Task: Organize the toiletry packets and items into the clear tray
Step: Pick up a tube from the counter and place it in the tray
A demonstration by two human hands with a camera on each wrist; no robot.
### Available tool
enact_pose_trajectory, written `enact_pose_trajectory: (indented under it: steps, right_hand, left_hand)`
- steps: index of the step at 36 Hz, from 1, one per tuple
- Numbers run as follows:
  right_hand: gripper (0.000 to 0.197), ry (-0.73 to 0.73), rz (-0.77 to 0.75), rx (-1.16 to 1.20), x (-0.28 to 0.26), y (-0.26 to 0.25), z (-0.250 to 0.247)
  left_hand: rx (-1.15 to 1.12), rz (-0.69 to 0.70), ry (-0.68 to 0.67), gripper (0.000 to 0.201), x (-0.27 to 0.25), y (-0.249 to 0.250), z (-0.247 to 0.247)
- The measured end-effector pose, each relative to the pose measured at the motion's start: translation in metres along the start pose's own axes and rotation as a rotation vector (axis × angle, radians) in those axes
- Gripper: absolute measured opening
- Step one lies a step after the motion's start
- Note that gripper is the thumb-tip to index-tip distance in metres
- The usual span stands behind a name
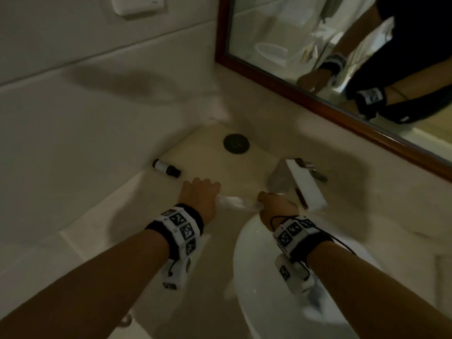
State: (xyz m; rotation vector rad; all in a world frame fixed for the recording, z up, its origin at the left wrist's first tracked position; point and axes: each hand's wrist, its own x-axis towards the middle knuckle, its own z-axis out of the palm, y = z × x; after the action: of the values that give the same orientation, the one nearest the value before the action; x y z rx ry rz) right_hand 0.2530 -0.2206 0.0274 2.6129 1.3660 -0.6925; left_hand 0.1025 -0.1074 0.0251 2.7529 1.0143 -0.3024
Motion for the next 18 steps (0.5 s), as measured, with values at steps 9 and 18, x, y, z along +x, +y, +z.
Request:
enact_pose_trajectory:
  steps: [9, 18]
  right_hand:
    - [0.028, 0.028, 0.086, 0.172, -0.105, 0.073, 0.036]
    - [0.025, 0.163, 0.254, 0.323, -0.219, 0.165, 0.06]
  left_hand:
    - [-0.024, 0.155, -0.065, 0.019, -0.059, 0.077, 0.001]
    - [-0.059, 0.356, -0.007, 0.017, -0.103, 0.188, 0.017]
